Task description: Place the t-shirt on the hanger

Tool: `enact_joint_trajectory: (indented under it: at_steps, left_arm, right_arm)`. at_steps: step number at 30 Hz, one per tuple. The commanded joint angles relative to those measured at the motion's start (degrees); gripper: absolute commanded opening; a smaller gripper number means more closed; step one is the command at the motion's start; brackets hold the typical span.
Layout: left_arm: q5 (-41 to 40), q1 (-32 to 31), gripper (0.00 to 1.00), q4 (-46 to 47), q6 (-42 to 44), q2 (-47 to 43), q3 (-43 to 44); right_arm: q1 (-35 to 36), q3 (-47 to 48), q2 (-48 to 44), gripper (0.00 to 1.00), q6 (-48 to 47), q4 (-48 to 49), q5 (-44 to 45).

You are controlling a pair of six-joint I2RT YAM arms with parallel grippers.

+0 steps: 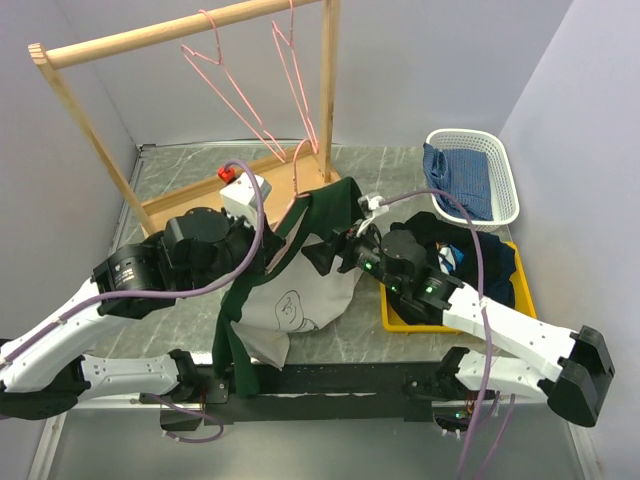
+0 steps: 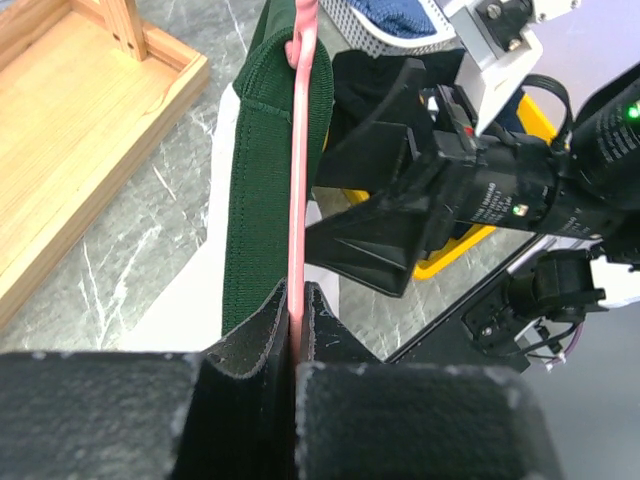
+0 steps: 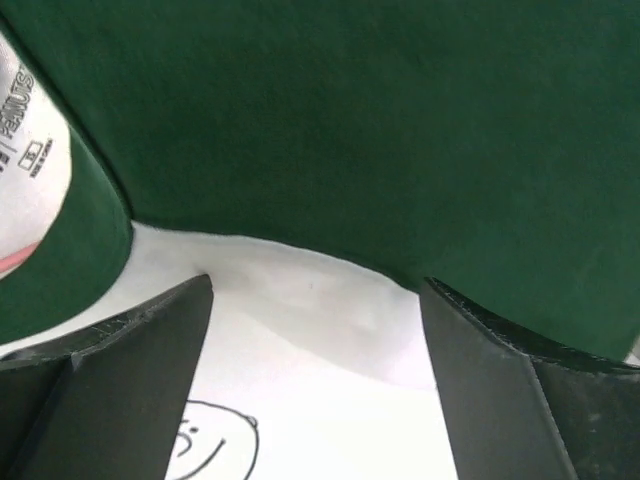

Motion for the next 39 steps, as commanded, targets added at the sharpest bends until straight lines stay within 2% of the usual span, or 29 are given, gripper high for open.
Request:
enact_joint_trajectory:
  at_steps: [1,2,4,5,7,8,9,13,16,19,20,22,27,28,31,33,34,36,37,39]
  left_arm:
    - [1.4,0.3,0.01,2.2,0.9,-0.2,3.9]
    - [1.4,0.4,0.01,2.1,1.1,-0.1,4.5]
    - [1.1,0.4,0.01,1.7,1.3,0.0,5.1]
    - [1.3,0.5,0.01,1.4,1.6,0.0,5.6]
    - [1.4,0.5,0.01,0.9,2.0,0.3,6.2]
    - [1.3,0.5,0.01,0.3,2.2,0.5,6.9]
    - [1.2,0.6,0.01,0.0,2.4,0.8,7.4]
    - [0.7,0.6,0.01,-0.5,3.0,0.6,8.0]
    - [0.7,0.6,0.01,-0.9,2.9,0.5,8.1]
    - [0.3,0.7,0.01,-1.2,2.9,0.5,7.9]
    - [0.2,0.7,0.01,-1.1,2.8,0.7,7.9]
    - [0.3,0.7,0.01,-0.9,3.0,1.0,8.1]
    - [0.1,0.9,0.01,-1.1,3.4,2.0,9.2]
    - [0.3,0.9,0.01,-1.0,3.4,2.3,9.3]
    - [0.6,0.9,0.01,-0.9,3.5,2.8,9.7]
    - [0.8,1.0,0.01,-1.0,3.5,3.0,10.1]
    - [0.7,1.0,0.01,-1.2,3.5,3.0,10.2]
    - [0.8,1.0,0.01,-1.2,3.5,2.9,10.3]
    - [0.9,1.0,0.01,-1.3,3.6,2.7,10.4]
    - [0.9,1.0,0.01,-1.5,3.8,2.7,10.3]
  right_arm:
    - [-0.1,1.2,2.2,0.84,-0.4,8.0,0.4]
    - [-0.1,1.4,2.3,0.69,-0.2,8.1,1.2]
    - [-0.1,1.9,1.9,0.52,0.0,8.0,2.7]
    - [-0.2,2.4,1.8,0.38,0.0,7.5,3.2]
    - [-0.3,3.7,1.2,0.21,0.0,5.1,4.8]
    - [-0.3,4.1,0.9,0.08,-0.1,4.2,6.1]
    - [-0.5,4.5,-0.2,0.01,-0.2,2.5,7.0]
    - [-4.2,6.9,-2.7,0.00,0.0,-2.5,9.1]
    - [-7.2,9.4,-3.8,0.00,0.2,-5.7,4.6]
    - [-7.6,12.4,-4.6,0.14,0.8,-7.8,-1.6]
    - [-7.0,13.2,-4.4,0.34,1.4,-8.6,-3.4]
    - [-5.3,14.7,-4.4,0.53,2.5,-9.5,-3.7]
    - [3.7,18.0,-2.8,0.61,2.7,-11.4,2.5]
    - [4.8,18.6,-2.2,0.65,3.2,-11.7,5.4]
    - [5.5,20.6,1.5,0.67,5.0,-13.4,7.8]
    - [5.5,21.3,2.3,0.63,6.6,-14.3,10.2]
    - [5.4,21.8,3.0,0.55,7.0,-15.1,11.6]
    - [5.5,23.0,3.5,0.44,7.5,-17.2,15.1]
    - [5.3,23.4,3.6,0.32,7.5,-17.9,16.1]
    - [4.8,25.3,3.8,0.19,7.2,-20.1,18.4]
